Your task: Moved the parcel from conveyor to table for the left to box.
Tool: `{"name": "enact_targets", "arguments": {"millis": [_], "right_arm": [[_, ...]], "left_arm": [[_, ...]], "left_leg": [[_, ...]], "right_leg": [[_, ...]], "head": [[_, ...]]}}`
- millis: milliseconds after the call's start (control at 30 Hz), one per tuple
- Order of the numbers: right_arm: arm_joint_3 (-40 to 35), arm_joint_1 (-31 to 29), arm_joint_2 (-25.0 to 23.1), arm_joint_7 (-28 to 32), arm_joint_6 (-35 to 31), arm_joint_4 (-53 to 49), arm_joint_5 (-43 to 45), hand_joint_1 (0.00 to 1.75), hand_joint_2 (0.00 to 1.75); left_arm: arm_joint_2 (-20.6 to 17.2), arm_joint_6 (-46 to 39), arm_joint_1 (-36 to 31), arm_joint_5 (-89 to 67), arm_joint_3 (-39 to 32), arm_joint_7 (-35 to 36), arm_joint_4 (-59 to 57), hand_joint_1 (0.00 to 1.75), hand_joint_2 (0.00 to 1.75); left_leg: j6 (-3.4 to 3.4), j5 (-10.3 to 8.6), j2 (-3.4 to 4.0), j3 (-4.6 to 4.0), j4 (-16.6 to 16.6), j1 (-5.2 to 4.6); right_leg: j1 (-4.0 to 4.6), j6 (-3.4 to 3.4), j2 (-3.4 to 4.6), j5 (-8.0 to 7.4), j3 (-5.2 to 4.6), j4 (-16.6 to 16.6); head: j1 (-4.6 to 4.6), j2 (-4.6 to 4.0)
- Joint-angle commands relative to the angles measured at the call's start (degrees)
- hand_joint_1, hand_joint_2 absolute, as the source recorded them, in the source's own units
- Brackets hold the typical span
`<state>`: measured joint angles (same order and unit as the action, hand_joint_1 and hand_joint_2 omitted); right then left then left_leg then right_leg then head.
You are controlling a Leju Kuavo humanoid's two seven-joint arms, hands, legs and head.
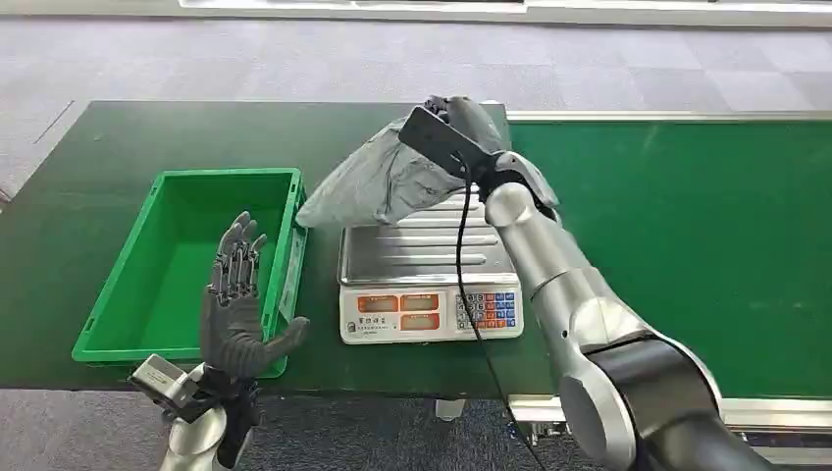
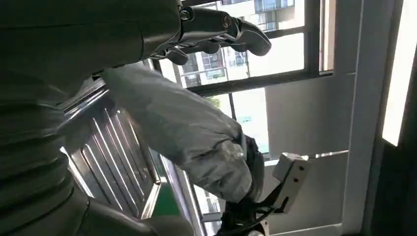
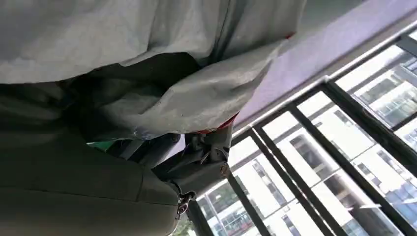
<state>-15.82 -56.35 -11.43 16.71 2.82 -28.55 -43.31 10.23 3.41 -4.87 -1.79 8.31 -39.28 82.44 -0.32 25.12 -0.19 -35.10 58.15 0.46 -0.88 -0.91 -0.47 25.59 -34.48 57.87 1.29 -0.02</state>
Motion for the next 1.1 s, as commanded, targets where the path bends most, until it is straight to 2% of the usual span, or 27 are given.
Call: {"name": "enact_targets", "arguments": {"millis": [33,167,233,267,367,400,433,533,600,667,733,800,967,1100], "right_arm": [[-7.4,-2.8,6.0,-16.4,-3.6,14.4,-5.9,0.0,1.75],[-7.3,-2.5,6.5,-15.9,-3.8,14.4,-5.9,0.0,1.75],[-6.5,-2.1,6.8,-19.0,-2.7,15.1,-5.9,0.0,1.75],[-5.6,-0.9,8.1,-19.6,-2.3,15.3,-5.4,0.0,0.0],[-3.4,1.8,11.1,-19.8,-1.7,15.8,-4.2,0.0,0.0],[-3.0,2.3,11.5,-18.7,-2.5,15.4,-4.2,0.0,0.0],[-1.9,2.5,11.6,-16.6,-3.4,15.1,-3.5,0.0,0.0],[0.6,1.4,10.4,-10.2,-6.6,13.5,-2.6,0.0,0.0],[0.9,0.7,9.7,-11.0,-6.2,13.4,-3.0,0.0,0.0],[3.1,0.3,8.5,-3.9,-9.4,11.4,-1.8,0.0,0.0],[4.1,-0.3,7.4,-0.1,-10.3,9.8,-1.2,0.0,0.0],[4.7,-0.8,6.8,0.8,-10.2,9.0,-0.9,0.0,0.0],[7.9,0.8,5.5,9.5,-9.9,3.9,2.1,0.0,0.0],[7.9,0.9,5.4,9.5,-10.0,4.0,2.0,0.0,0.0]], "left_arm": [[-0.7,0.4,1.3,0.8,-4.4,0.7,1.1,0.0,1.75],[-0.5,0.4,1.3,0.8,-4.4,0.7,1.1,0.0,1.75],[-0.6,0.6,1.2,0.8,-4.3,0.8,0.9,0.0,1.75],[-0.6,0.8,1.1,0.8,-4.3,0.9,0.6,0.0,1.75],[-0.7,1.4,0.5,0.8,-3.9,1.1,-0.5,0.0,1.75],[-0.7,1.5,0.3,0.7,-3.7,1.2,-1.1,0.0,1.75],[-0.7,1.8,-0.1,0.6,-3.4,1.2,-1.8,0.0,1.75],[-0.3,2.0,-1.3,-1.1,-2.2,1.5,-3.1,0.0,1.75],[-0.1,1.8,-1.4,-1.3,-2.0,1.6,-2.9,0.0,1.75],[-0.1,1.3,-2.0,-3.1,-1.2,2.3,-3.4,0.0,1.75],[-0.2,0.1,-2.8,-5.2,0.1,3.3,-4.3,0.0,1.75],[0.1,-0.8,-3.8,-6.6,1.2,4.6,-5.3,0.0,1.75],[1.5,-6.7,-15.3,-12.9,7.6,12.2,-17.8,0.0,1.75],[1.4,-6.9,-16.0,-12.6,7.6,12.0,-18.8,0.0,1.75]], "left_leg": [[0.02,-0.01,-0.13,0.17,-0.1,0.05],[0.03,-0.02,-0.12,0.19,-0.1,0.01],[0.02,-0.01,-0.1,0.15,0.0,0.0],[0.01,0.0,-0.05,0.16,0.0,-0.01],[-0.01,-0.02,-0.03,0.22,-0.1,0.0],[0.0,-0.06,-0.26,0.3,-0.2,0.0],[0.0,-0.03,-0.13,0.21,0.0,-0.01],[0.02,-0.03,-0.14,0.21,-0.1,-0.04],[0.01,0.0,0.08,0.08,0.0,-0.07],[0.0,0.0,0.23,0.07,0.0,-0.08],[-0.01,-0.01,0.25,0.07,0.0,-0.06],[-0.01,-0.02,0.29,0.03,0.0,-0.1],[0.0,-0.06,0.09,0.01,0.0,-0.07],[0.04,-0.13,0.07,-0.01,0.0,-0.08]], "right_leg": [[0.06,0.04,-0.12,0.01,0.25,-0.1],[0.01,0.03,-0.1,0.0,0.23,-0.1],[0.01,0.04,-0.07,0.0,0.19,-0.1],[-0.01,0.04,-0.01,-0.01,0.19,-0.1],[0.01,0.08,-0.04,-0.04,0.18,-0.2],[0.03,0.09,-0.25,-0.02,0.35,-0.3],[0.02,0.07,-0.12,-0.02,0.2,-0.1],[0.02,0.07,-0.12,-0.04,0.23,-0.2],[-0.03,0.06,0.08,-0.06,0.01,0.0],[-0.05,0.07,0.21,-0.08,-0.07,0.0],[-0.01,0.09,0.25,-0.09,-0.06,0.0],[-0.03,0.11,0.32,-0.09,-0.15,0.1],[0.0,0.11,0.14,-0.11,-0.08,0.0],[-0.04,0.09,0.06,-0.14,-0.08,0.0]], "head": [[0.0,0.0],[0.0,0.0],[-0.02,0.0],[-0.02,0.0],[0.0,0.0],[0.0,0.0],[0.0,0.0],[0.0,0.0],[0.0,0.0],[0.0,0.0],[0.0,0.0],[0.0,0.0],[0.0,0.0],[0.0,0.0]]}}
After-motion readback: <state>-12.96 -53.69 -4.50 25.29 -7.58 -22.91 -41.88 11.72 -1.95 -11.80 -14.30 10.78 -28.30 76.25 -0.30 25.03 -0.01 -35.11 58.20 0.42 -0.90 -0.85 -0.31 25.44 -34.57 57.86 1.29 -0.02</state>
